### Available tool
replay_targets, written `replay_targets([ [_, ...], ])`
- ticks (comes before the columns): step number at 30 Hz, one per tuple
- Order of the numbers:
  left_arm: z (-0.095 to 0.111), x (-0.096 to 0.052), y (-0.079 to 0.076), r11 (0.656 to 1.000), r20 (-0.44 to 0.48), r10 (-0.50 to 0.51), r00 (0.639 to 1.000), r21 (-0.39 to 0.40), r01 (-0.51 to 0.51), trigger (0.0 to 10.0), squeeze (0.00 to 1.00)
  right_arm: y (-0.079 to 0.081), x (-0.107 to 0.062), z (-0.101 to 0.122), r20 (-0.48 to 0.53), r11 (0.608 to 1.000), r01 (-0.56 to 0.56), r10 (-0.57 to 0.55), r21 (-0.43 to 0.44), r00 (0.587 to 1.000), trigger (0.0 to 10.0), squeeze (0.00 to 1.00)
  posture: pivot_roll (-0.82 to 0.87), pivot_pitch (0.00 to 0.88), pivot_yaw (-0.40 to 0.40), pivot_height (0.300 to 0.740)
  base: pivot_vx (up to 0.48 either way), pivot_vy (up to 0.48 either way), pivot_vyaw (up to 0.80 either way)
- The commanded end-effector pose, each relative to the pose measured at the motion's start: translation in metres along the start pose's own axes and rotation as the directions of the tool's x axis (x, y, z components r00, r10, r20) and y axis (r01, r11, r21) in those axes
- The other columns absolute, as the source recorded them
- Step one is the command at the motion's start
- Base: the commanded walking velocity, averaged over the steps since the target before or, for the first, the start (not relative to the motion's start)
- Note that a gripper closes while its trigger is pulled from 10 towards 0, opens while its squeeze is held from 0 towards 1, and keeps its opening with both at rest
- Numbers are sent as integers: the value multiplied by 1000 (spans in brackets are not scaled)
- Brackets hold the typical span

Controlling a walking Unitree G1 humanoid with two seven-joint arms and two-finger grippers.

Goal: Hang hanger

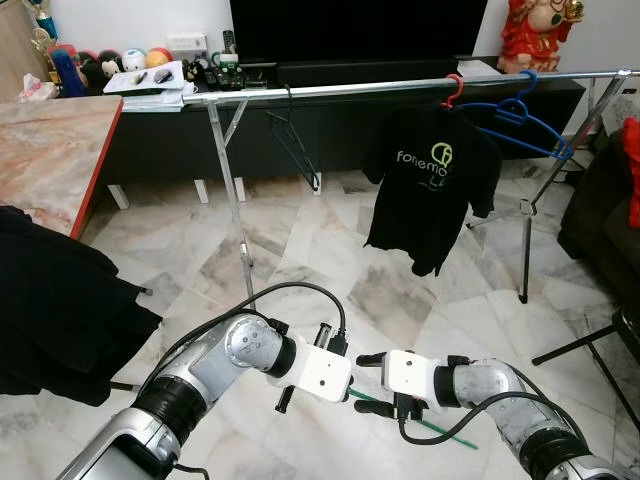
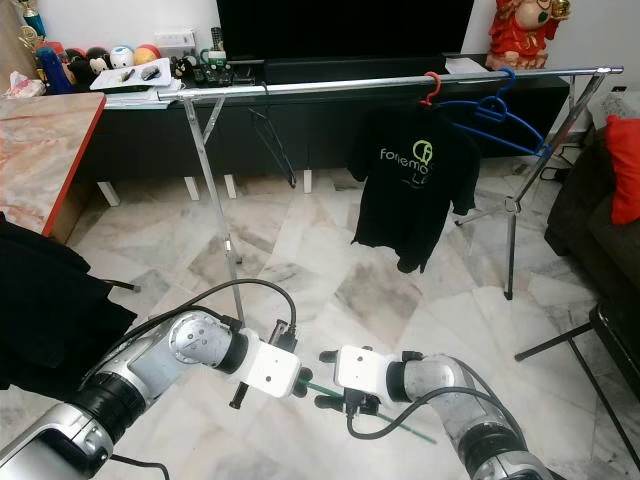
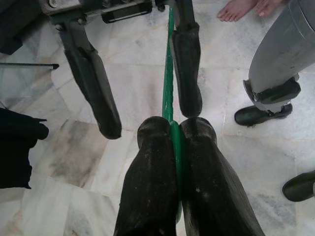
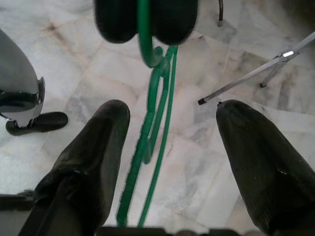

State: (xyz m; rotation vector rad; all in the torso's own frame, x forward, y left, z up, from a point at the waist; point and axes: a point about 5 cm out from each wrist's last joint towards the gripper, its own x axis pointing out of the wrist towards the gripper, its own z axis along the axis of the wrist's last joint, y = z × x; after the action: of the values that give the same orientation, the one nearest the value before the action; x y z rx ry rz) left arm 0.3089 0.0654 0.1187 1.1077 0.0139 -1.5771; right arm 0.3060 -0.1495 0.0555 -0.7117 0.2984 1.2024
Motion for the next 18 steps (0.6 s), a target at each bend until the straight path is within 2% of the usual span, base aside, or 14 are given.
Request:
replay_targets([
  [1,4,1,3,1000,4,-7,1000,8,7,10000,0,2,1,-1,-17,999,-27,26,-23,1000,10000,0,69,75,-25,740,0,0,0],
  [11,14,5,6,1000,25,-15,1000,-6,16,10000,0,10,4,-13,-119,996,-19,9,-85,993,10000,0,64,83,-26,740,0,0,0],
  [16,19,6,8,1000,44,-11,999,-23,12,10000,0,15,6,-17,-133,997,-8,-2,-80,991,9765,0,66,88,-27,740,0,0,0],
  [17,19,6,8,1000,44,-12,999,-23,13,10000,0,15,7,-17,-135,997,-8,-3,-79,991,3098,0,67,90,-27,740,0,0,0],
  [18,19,6,8,1000,44,-12,999,-23,13,10000,0,16,7,-17,-136,997,-8,-3,-80,991,3098,0,67,90,-27,740,0,0,0],
])
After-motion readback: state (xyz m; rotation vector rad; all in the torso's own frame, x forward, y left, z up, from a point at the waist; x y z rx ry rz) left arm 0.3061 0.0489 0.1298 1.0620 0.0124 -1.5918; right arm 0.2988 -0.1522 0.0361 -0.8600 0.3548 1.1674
